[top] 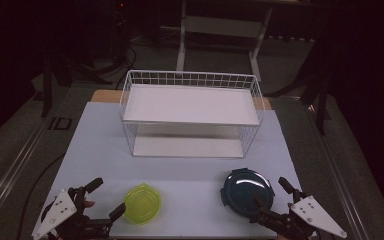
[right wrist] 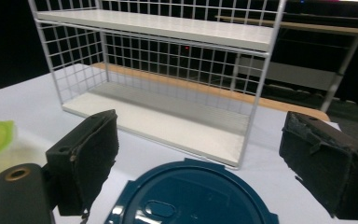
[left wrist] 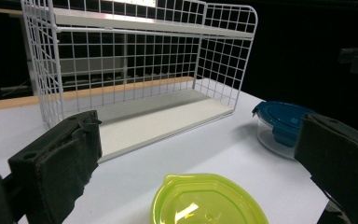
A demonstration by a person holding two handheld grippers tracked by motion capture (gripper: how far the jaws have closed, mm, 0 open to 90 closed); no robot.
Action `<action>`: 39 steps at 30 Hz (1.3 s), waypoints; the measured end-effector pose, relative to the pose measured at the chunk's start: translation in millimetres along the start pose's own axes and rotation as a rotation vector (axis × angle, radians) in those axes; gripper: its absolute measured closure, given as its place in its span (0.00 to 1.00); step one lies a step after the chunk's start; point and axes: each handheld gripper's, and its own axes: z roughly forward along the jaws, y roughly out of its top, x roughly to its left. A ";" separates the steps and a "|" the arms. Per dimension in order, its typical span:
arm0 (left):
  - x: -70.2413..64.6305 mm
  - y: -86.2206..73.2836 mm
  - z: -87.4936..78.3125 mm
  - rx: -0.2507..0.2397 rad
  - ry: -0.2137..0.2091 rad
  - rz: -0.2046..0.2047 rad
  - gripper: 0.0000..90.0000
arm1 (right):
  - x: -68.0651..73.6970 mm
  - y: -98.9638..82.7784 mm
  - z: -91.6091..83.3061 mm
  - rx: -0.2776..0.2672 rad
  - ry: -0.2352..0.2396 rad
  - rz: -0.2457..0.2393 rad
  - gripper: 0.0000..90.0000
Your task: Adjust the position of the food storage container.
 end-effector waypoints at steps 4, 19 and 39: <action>0.2 0.5 -1.0 -0.008 -0.001 -0.005 0.00 | 3.1 5.3 -0.8 -0.009 0.006 -0.013 0.13; -0.1 1.2 0.4 -0.012 -0.013 -0.011 0.00 | -7.4 25.3 11.8 0.054 0.094 0.004 0.12; 0.5 -0.9 3.3 0.003 -0.015 -0.015 0.00 | -29.0 -15.8 28.5 0.258 0.131 -0.004 0.72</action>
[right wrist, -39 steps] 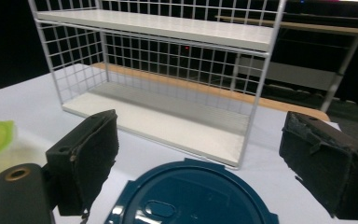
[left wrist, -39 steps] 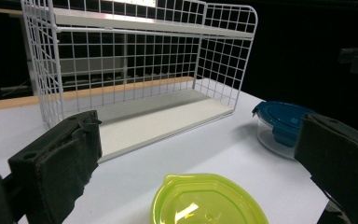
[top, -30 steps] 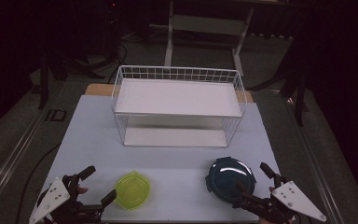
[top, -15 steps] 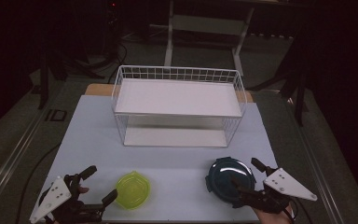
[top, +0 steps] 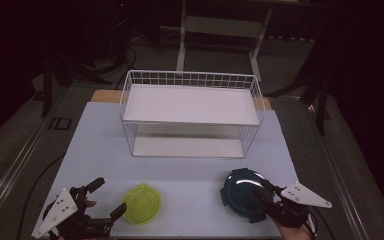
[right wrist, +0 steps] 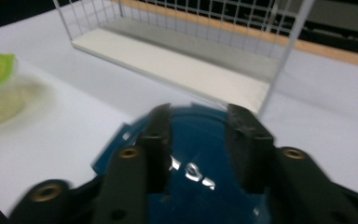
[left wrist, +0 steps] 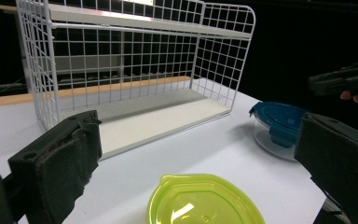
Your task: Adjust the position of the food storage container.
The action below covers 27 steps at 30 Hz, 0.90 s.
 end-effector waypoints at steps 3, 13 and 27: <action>-0.4 0.1 0.2 -0.001 -0.001 -0.001 0.00 | -10.3 -7.9 -0.9 0.022 -0.024 0.012 0.79; 0.0 -0.4 0.6 0.003 0.000 -0.001 0.00 | -44.6 -27.2 -0.3 0.094 -0.103 0.039 0.96; 0.0 -0.9 1.8 0.003 -0.002 -0.007 0.00 | -73.8 -52.5 16.4 0.202 -0.119 0.097 1.00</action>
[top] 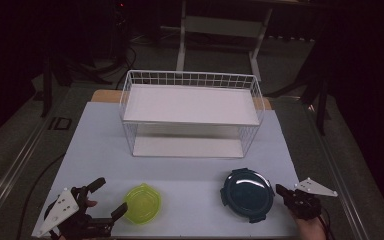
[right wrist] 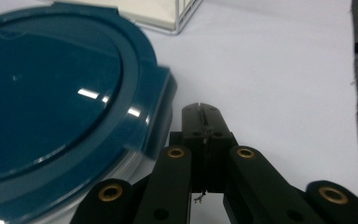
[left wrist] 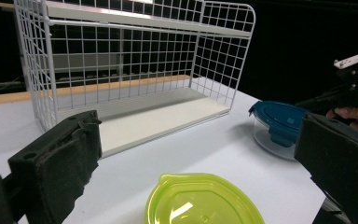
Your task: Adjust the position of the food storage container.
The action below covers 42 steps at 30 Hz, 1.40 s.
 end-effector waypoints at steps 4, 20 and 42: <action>0.0 -0.2 0.3 0.001 -0.002 -0.001 0.00 | 0.3 -4.6 1.1 0.012 0.021 0.016 1.00; 0.0 -0.2 1.5 0.006 -0.004 0.001 0.00 | 8.8 -5.8 -2.4 0.022 0.049 0.012 1.00; -2.0 -1.1 5.3 0.023 -0.019 0.004 0.00 | 27.2 0.7 3.2 0.032 0.123 -0.016 1.00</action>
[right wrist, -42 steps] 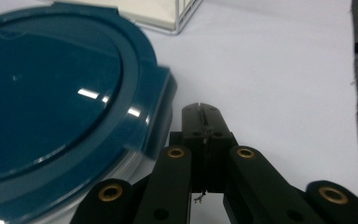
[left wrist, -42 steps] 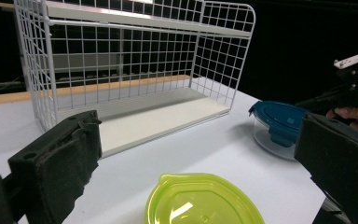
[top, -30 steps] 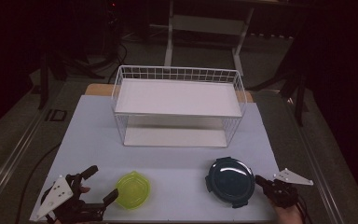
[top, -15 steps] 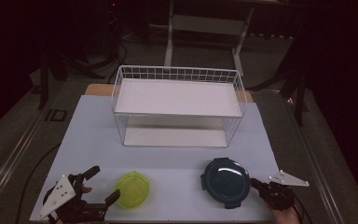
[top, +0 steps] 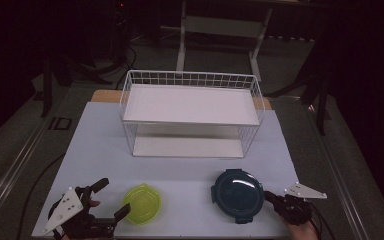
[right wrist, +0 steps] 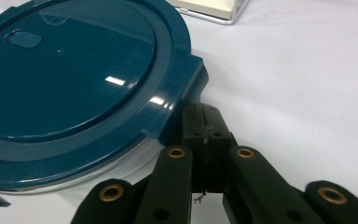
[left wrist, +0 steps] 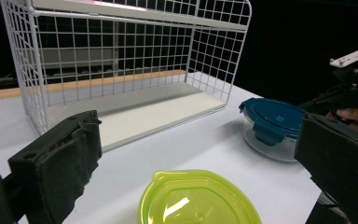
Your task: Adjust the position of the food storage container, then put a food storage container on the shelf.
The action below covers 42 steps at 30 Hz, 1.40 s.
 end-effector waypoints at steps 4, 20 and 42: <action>0.0 -0.2 0.4 0.004 -0.004 0.000 0.00 | 3.5 2.0 2.8 0.001 0.010 -0.007 1.00; -6.6 2.5 6.8 0.033 -0.042 -0.004 0.00 | 4.1 16.2 -14.0 -0.076 0.010 -0.009 1.00; -47.0 46.2 63.1 0.111 -0.196 0.042 0.00 | 19.7 46.7 -45.0 -0.268 0.057 -0.059 0.15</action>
